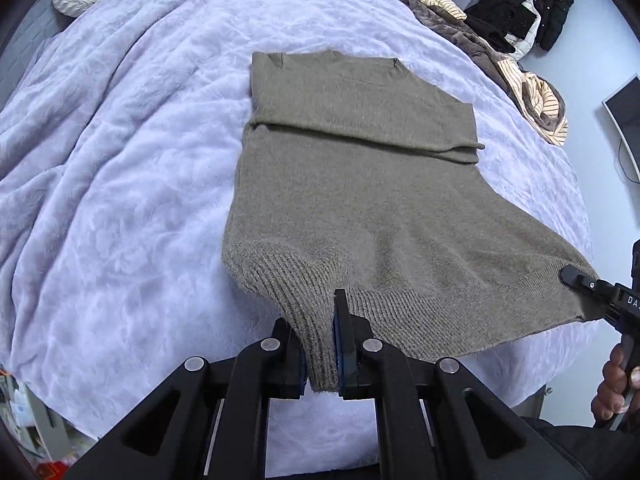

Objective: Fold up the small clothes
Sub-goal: 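Lift the hem with both grippers and pull it toward the collar, then carry the ribbed hem with both grippers over the body toward the collar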

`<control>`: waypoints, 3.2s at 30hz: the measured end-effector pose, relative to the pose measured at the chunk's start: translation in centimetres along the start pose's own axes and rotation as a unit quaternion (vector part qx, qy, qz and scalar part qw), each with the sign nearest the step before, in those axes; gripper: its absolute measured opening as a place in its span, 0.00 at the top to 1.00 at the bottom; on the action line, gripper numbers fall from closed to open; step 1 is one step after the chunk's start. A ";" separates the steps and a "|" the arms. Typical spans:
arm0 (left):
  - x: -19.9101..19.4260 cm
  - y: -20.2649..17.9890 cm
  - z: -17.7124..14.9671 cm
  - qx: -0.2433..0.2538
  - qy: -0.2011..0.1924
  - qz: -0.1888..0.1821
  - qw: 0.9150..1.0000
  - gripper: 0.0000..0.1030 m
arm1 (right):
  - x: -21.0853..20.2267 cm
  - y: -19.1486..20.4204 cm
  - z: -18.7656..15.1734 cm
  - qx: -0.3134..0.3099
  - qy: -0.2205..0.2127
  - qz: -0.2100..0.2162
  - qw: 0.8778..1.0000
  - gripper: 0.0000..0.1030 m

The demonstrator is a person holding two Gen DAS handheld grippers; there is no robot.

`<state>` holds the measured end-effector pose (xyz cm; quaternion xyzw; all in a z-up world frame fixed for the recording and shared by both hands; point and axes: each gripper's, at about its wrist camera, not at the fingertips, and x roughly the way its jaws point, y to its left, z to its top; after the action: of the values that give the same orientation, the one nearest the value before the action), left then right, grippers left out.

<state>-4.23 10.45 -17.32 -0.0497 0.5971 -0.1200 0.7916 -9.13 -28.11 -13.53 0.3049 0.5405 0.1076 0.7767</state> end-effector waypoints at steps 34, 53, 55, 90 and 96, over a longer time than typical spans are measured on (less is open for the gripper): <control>-4.4 1.2 9.0 0.034 -0.043 -0.056 0.997 0.89 | -3.3 5.9 4.6 0.056 -0.056 -0.041 0.996 0.94; -4.7 1.0 12.0 -0.068 -0.036 -0.035 0.996 0.89 | -1.9 5.4 10.9 0.052 -0.016 -0.023 0.998 0.94; -4.7 0.6 12.3 -0.073 -0.035 -0.031 0.996 0.89 | -1.9 5.0 11.2 0.063 -0.014 -0.021 0.998 0.94; -4.1 -3.7 19.7 -0.098 -0.027 0.029 0.994 0.89 | -2.8 3.3 17.5 0.112 -0.028 -0.032 0.993 0.94; -2.1 -3.6 20.3 -0.096 -0.014 0.035 0.995 0.89 | -0.8 2.1 18.6 0.120 -0.020 -0.040 0.992 0.94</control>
<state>14.20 6.20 -8.82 -0.1066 0.5958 -0.0338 0.7953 7.76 -33.50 -7.42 0.3763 0.5458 0.0048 0.7487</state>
